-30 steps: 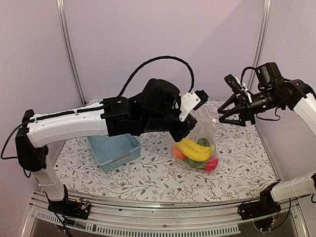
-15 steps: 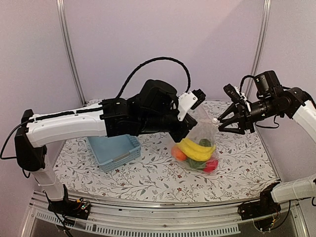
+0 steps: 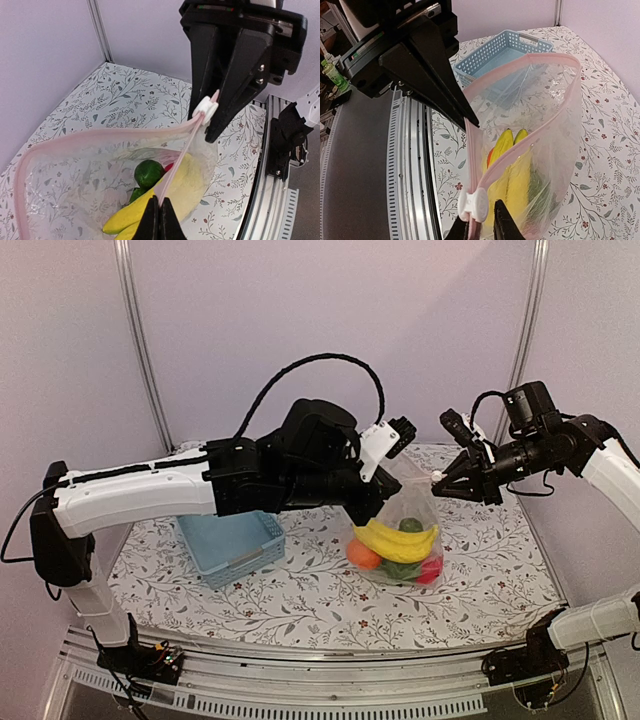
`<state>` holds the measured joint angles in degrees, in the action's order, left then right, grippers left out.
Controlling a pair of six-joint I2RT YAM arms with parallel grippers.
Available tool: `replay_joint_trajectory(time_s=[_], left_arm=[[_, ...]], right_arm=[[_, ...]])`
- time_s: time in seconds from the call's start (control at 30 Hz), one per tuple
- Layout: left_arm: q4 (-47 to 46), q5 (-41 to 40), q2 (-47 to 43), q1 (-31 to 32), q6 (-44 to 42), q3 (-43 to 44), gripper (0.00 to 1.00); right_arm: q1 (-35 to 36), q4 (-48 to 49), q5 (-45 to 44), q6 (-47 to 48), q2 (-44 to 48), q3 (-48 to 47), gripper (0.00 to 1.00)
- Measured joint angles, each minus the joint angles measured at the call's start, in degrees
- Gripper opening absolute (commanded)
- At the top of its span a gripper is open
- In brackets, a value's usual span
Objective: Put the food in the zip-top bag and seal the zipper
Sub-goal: Pass from the left arm to the right
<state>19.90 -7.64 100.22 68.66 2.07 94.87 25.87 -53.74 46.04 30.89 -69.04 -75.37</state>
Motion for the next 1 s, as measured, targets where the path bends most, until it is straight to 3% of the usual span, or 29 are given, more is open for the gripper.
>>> replay_joint_trajectory(time_s=[0.13, 0.23, 0.37, 0.6, 0.73, 1.0], left_arm=[[-0.13, 0.02, 0.00, -0.09, 0.00, 0.00, 0.00], [-0.26, 0.00, 0.00, -0.13, 0.00, 0.00, 0.02], [-0.31, -0.04, 0.00, -0.17, -0.42, 0.02, 0.32], [-1.66, 3.32, -3.37, -0.35, -4.79, -0.07, 0.64], [-5.38, 6.43, -6.12, -0.44, -8.94, -0.17, 0.64], [-8.00, 16.09, -0.52, -1.44, -12.76, 4.20, 0.51]], right_arm=[[0.02, 0.68, -0.74, -0.28, 0.00, 0.02, 0.00], [0.02, 1.20, -1.11, -0.44, 0.02, 0.02, 0.00], [0.02, 1.25, -1.62, -0.22, 0.17, 0.00, 0.00], [0.52, -0.09, -2.51, 3.32, 0.74, -0.15, 0.00], [1.20, -1.97, -2.54, 5.29, 1.22, -1.03, 0.00], [2.54, -4.92, -2.47, 7.61, 2.10, -1.57, 0.00]])
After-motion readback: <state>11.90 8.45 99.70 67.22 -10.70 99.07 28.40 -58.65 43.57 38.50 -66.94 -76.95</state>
